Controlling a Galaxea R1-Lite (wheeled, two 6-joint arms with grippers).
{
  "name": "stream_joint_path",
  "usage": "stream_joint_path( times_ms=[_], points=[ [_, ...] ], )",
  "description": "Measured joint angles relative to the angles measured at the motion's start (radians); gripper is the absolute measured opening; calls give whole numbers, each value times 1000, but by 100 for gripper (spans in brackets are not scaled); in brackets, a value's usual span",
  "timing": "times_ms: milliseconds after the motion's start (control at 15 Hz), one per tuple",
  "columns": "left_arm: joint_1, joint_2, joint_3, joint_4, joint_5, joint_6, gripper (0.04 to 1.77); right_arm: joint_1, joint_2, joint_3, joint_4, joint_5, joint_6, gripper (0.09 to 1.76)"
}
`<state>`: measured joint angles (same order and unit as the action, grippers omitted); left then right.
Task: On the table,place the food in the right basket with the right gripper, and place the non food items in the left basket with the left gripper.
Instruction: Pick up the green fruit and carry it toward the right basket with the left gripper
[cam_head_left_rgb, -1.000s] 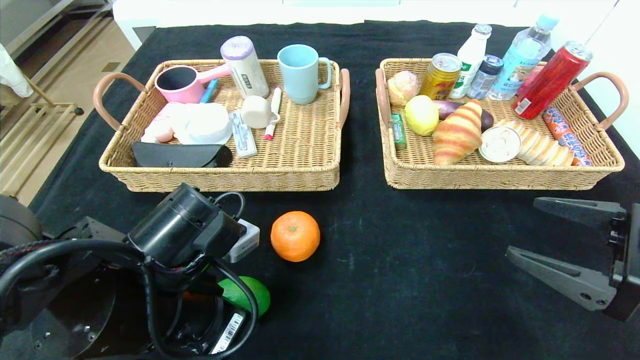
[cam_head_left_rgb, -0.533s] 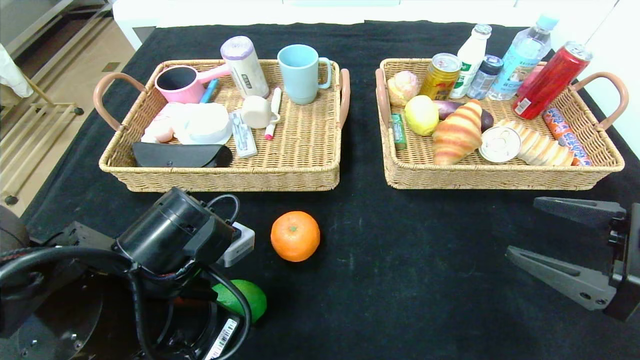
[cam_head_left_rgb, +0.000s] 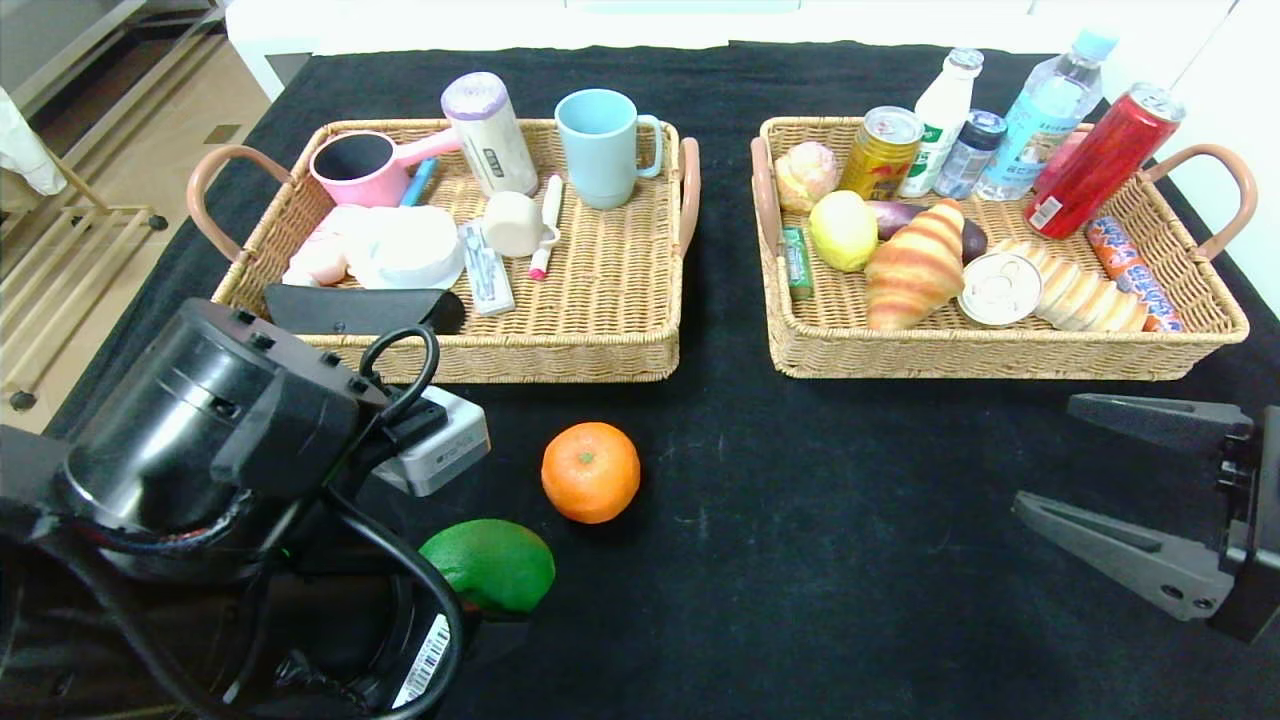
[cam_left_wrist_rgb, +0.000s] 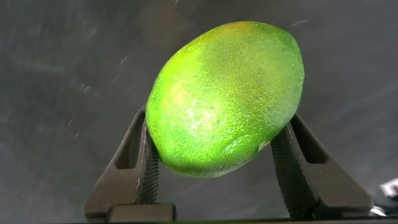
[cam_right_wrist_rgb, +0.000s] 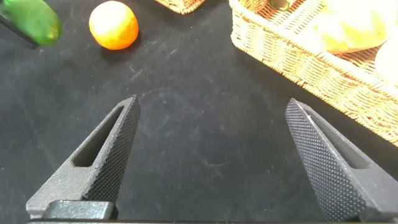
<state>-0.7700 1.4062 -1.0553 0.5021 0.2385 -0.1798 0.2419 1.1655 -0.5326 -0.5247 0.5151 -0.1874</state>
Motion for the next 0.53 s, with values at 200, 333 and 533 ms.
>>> stream_joint_path(
  times_ms=[200,333,533],
  points=[
    [-51,2,-43,-4,-1,-1,108,-10,-4,-13,1,-5,5,171],
    [-78,25,-78,-16,1,-3,108,-30,-5,-30,7,-7,9,171],
    [-132,82,-115,-105,10,-15,107,-73,-12,-55,9,-6,24,171]
  ],
)
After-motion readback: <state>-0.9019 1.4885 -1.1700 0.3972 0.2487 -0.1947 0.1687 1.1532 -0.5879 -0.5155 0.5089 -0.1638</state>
